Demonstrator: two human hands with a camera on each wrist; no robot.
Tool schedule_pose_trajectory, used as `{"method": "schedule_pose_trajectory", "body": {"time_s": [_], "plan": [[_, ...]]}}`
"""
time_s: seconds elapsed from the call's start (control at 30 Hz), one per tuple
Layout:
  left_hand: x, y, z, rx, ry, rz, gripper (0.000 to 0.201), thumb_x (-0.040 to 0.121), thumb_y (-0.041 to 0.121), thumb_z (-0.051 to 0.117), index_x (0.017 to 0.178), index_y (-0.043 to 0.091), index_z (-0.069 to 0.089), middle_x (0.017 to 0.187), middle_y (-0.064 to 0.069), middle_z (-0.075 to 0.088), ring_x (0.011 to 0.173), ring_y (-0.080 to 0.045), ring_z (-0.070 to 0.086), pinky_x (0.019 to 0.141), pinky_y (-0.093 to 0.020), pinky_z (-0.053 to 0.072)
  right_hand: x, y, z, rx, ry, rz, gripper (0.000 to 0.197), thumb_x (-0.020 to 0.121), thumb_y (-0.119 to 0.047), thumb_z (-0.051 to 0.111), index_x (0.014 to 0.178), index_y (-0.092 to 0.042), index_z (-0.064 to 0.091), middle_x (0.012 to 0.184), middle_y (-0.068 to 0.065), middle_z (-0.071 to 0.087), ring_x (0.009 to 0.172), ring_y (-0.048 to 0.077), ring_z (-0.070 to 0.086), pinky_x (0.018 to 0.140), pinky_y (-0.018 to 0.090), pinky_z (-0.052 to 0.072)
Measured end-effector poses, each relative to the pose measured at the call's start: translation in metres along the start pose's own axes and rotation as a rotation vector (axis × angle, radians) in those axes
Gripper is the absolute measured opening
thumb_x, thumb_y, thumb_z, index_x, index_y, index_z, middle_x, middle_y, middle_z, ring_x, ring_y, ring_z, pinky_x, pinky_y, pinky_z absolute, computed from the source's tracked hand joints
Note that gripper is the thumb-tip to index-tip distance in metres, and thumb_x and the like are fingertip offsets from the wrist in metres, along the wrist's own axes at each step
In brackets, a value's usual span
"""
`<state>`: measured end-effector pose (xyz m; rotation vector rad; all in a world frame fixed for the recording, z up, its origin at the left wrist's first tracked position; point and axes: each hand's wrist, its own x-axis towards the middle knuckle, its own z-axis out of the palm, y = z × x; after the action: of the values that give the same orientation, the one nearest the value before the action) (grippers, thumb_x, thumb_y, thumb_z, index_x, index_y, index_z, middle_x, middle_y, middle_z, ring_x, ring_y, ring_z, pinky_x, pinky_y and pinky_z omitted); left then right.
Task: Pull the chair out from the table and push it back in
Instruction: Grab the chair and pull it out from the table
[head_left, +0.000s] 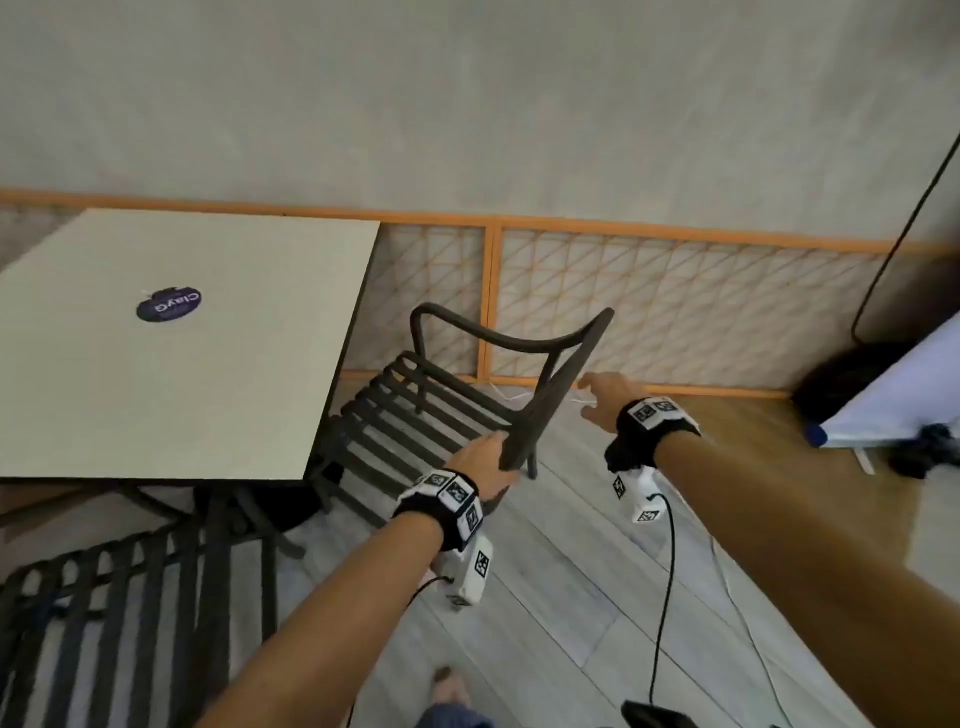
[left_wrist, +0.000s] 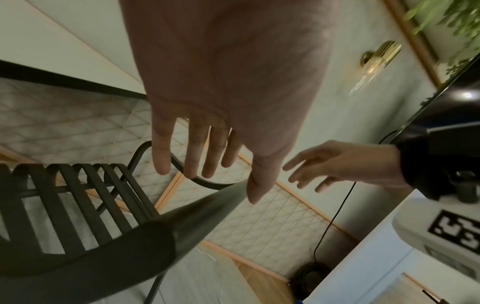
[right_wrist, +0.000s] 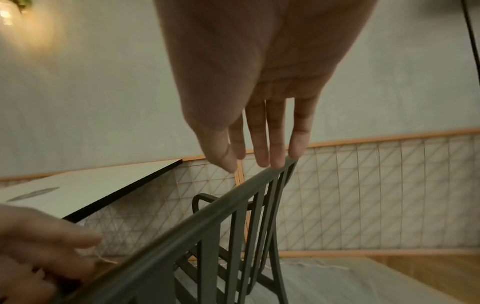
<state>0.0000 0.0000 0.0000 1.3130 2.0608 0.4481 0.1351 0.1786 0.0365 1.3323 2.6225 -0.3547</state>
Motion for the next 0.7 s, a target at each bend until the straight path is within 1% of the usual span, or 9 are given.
{"method": "schedule_pose_trajectory", "body": {"time_s": [0.1, 0.17, 0.23, 0.3, 0.37, 0.5, 0.57, 0.63, 0.7], "plan": [[0.038, 0.005, 0.012, -0.023, -0.093, -0.022, 0.066, 0.084, 0.022, 0.066, 0.141, 0.011, 0.034, 0.139, -0.015, 0.049, 0.127, -0.034, 0.048, 0.105, -0.043, 0.042, 0.038, 0.009, 0.008, 0.028, 0.005, 0.027, 0.05, 0.087, -0.02, 0.062, 0.134, -0.015, 0.045, 0.135, 0.017, 0.052, 0.12, 0.036, 0.052, 0.095, 0.044, 0.048], [0.058, 0.003, 0.028, -0.019, -0.137, -0.052, 0.077, 0.085, 0.018, 0.064, 0.148, 0.013, 0.021, 0.145, -0.019, 0.041, 0.132, -0.036, 0.042, 0.11, -0.044, 0.037, 0.059, 0.01, 0.018, 0.065, -0.013, 0.066, 0.05, 0.088, -0.014, 0.06, 0.135, -0.014, 0.042, 0.135, 0.019, 0.051, 0.12, 0.037, 0.051, 0.094, 0.044, 0.048], [0.074, -0.003, 0.043, -0.007, -0.132, -0.087, 0.085, 0.085, 0.018, 0.061, 0.151, 0.02, 0.008, 0.151, -0.02, 0.034, 0.136, -0.038, 0.037, 0.114, -0.047, 0.033, 0.083, 0.011, 0.025, 0.284, 0.013, 0.143, 0.05, 0.092, -0.011, 0.054, 0.139, -0.007, 0.036, 0.135, 0.022, 0.051, 0.12, 0.039, 0.052, 0.094, 0.043, 0.046], [0.088, -0.006, 0.052, -0.059, -0.13, -0.102, 0.082, 0.085, 0.015, 0.058, 0.15, 0.029, 0.01, 0.149, -0.019, 0.038, 0.133, -0.037, 0.041, 0.111, -0.047, 0.036, 0.112, 0.015, 0.036, 0.551, 0.025, 0.232, 0.065, 0.094, -0.014, 0.054, 0.147, -0.005, 0.018, 0.136, 0.023, 0.052, 0.117, 0.042, 0.055, 0.096, 0.046, 0.048], [0.099, -0.002, 0.053, -0.077, -0.106, -0.081, 0.079, 0.084, 0.011, 0.056, 0.147, 0.033, 0.015, 0.144, -0.02, 0.043, 0.128, -0.039, 0.046, 0.108, -0.048, 0.041, 0.142, 0.022, 0.049, 0.772, 0.022, 0.319, 0.081, 0.09, -0.015, 0.061, 0.149, -0.01, 0.004, 0.135, 0.022, 0.053, 0.113, 0.043, 0.058, 0.092, 0.055, 0.051], [0.124, 0.003, 0.052, -0.09, -0.096, -0.072, 0.082, 0.079, 0.008, 0.054, 0.147, 0.032, 0.014, 0.142, -0.024, 0.044, 0.13, -0.04, 0.044, 0.11, -0.051, 0.038, 0.174, 0.025, 0.052, 0.926, -0.032, 0.361, 0.081, 0.081, -0.007, 0.071, 0.14, -0.013, 0.017, 0.124, 0.016, 0.059, 0.104, 0.039, 0.061, 0.081, 0.06, 0.055], [0.134, 0.008, 0.046, -0.097, -0.066, -0.079, 0.084, 0.078, 0.007, 0.054, 0.146, 0.033, 0.013, 0.142, -0.024, 0.043, 0.132, -0.04, 0.043, 0.111, -0.051, 0.037, 0.178, 0.023, 0.038, 0.977, -0.054, 0.365, 0.087, 0.083, -0.001, 0.067, 0.144, -0.021, 0.008, 0.119, 0.01, 0.055, 0.103, 0.039, 0.06, 0.076, 0.062, 0.055], [0.147, 0.015, 0.039, -0.088, -0.039, -0.069, 0.084, 0.08, 0.003, 0.054, 0.149, 0.025, 0.011, 0.141, -0.026, 0.045, 0.131, -0.038, 0.046, 0.113, -0.048, 0.036, 0.194, 0.024, 0.028, 1.053, -0.098, 0.383, 0.09, 0.087, 0.005, 0.061, 0.147, -0.027, 0.002, 0.119, 0.007, 0.049, 0.105, 0.039, 0.057, 0.08, 0.062, 0.053], [0.156, 0.023, 0.032, -0.082, -0.011, -0.06, 0.082, 0.084, 0.001, 0.053, 0.15, 0.021, 0.009, 0.136, -0.026, 0.051, 0.124, -0.036, 0.053, 0.11, -0.045, 0.04, 0.209, 0.026, 0.021, 1.007, -0.092, 0.336, 0.07, 0.086, 0.005, 0.062, 0.136, -0.025, 0.022, 0.124, 0.011, 0.055, 0.106, 0.039, 0.06, 0.076, 0.058, 0.056]]}}
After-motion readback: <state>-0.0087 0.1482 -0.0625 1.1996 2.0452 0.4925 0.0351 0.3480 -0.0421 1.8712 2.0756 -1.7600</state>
